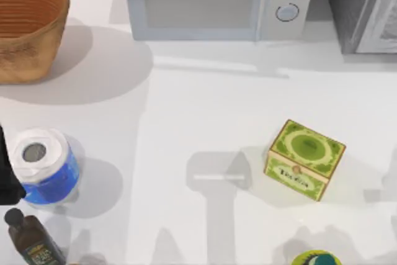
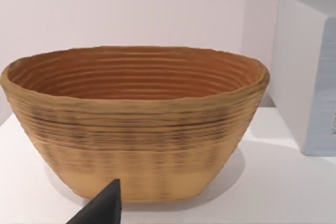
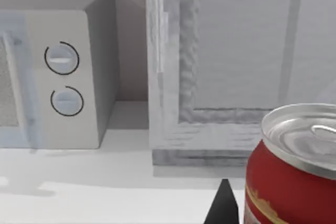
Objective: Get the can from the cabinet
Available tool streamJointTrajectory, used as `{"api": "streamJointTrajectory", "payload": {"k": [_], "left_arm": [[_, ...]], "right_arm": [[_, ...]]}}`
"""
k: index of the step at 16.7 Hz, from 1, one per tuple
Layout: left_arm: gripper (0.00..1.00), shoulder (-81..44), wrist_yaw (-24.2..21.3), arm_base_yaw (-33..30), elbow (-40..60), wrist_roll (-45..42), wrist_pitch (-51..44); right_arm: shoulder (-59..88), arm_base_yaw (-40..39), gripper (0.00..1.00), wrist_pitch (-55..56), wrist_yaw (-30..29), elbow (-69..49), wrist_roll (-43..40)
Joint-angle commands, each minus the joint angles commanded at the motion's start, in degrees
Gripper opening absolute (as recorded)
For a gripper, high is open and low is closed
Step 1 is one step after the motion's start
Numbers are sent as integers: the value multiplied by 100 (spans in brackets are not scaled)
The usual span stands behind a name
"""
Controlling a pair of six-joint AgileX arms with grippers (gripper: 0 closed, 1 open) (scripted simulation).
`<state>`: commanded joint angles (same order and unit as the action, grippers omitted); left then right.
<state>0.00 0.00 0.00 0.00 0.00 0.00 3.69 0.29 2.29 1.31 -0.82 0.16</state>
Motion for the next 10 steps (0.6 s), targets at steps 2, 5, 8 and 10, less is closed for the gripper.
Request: {"api": "streamJointTrajectory", "payload": {"k": [2, 5, 8, 10], "left_arm": [[100, 0, 0, 0, 0, 0, 0], [100, 0, 0, 0, 0, 0, 0], [100, 0, 0, 0, 0, 0, 0], [100, 0, 0, 0, 0, 0, 0]], "right_arm": [[497, 60, 0, 362, 209, -134, 11], [1605, 183, 0, 1177, 688, -439, 36], [3020, 339, 0, 2223, 1302, -832, 69], [4091, 458, 0, 3018, 1767, -1132, 95]]}}
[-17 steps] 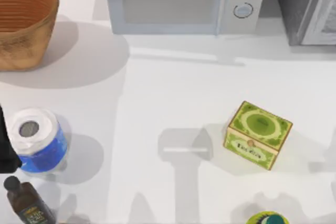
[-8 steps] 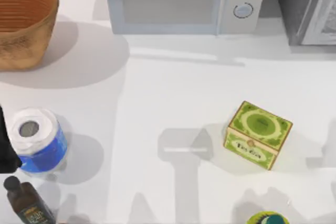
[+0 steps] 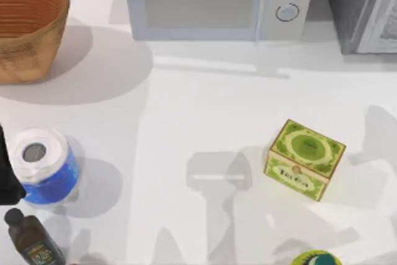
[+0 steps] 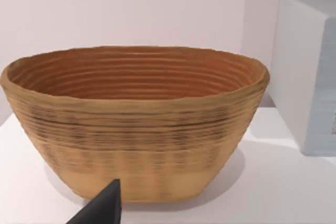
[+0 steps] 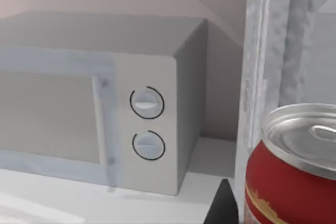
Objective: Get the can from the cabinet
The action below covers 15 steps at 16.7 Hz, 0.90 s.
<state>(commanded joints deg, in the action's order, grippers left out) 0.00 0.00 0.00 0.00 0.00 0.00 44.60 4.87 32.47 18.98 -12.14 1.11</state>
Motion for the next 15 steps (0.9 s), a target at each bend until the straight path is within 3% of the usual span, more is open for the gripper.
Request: {"api": "streamJointTrajectory", "payload": {"k": [10, 15], "left_arm": [[100, 0, 0, 0, 0, 0, 0], [100, 0, 0, 0, 0, 0, 0]], "right_arm": [[5617, 629, 0, 4192, 2442, -1590, 130], [7744, 872, 0, 5792, 3365, -2202, 177]]}}
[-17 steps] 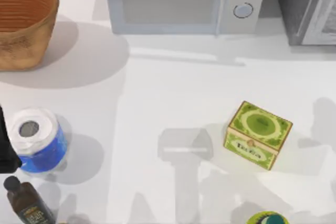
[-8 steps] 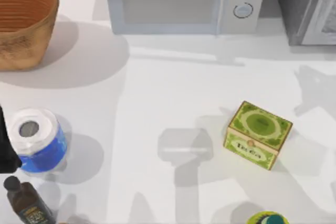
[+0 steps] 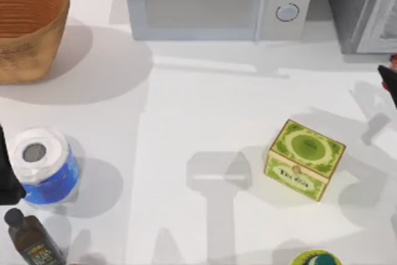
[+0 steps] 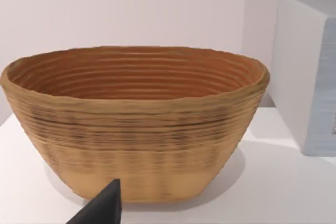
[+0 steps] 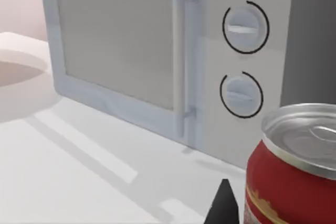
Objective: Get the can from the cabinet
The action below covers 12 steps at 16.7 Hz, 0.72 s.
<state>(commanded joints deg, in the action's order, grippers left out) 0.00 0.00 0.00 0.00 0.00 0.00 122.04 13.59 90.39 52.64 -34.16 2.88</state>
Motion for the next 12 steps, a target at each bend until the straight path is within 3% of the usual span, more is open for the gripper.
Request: {"api": "streamJointTrajectory", "payload": {"k": [5, 12], "left_arm": [[100, 0, 0, 0, 0, 0, 0], [100, 0, 0, 0, 0, 0, 0]], "right_arm": [[1023, 118, 0, 772, 444, -296, 22], [1097, 28, 0, 756, 383, -358, 21]]}}
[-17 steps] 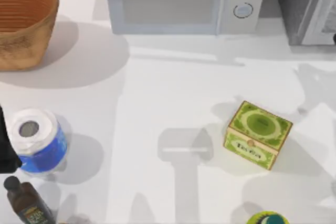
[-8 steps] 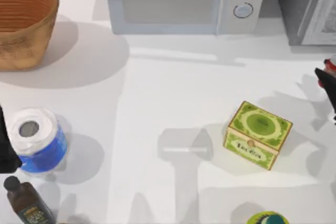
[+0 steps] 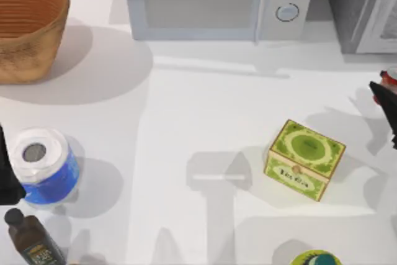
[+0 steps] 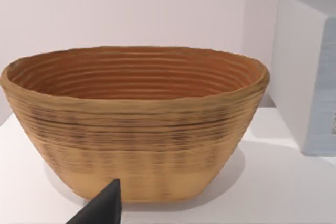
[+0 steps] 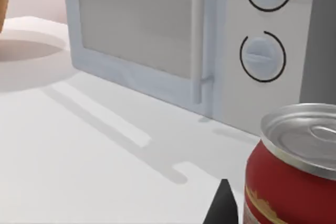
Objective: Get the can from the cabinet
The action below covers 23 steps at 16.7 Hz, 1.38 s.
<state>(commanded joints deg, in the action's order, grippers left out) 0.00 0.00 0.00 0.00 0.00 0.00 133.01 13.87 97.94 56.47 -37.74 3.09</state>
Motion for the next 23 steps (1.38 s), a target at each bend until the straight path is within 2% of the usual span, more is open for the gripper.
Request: {"api": "streamJointTrajectory", "payload": {"k": [4, 7, 20, 23], "left_arm": [[100, 0, 0, 0, 0, 0, 0], [100, 0, 0, 0, 0, 0, 0], [100, 0, 0, 0, 0, 0, 0], [100, 0, 0, 0, 0, 0, 0]], "right_arm": [[163, -266, 0, -134, -286, -290, -34], [167, -274, 0, -137, -295, -300, -35], [167, -274, 98, -137, -295, -300, -35], [167, -274, 100, -137, -295, -300, -35]]}}
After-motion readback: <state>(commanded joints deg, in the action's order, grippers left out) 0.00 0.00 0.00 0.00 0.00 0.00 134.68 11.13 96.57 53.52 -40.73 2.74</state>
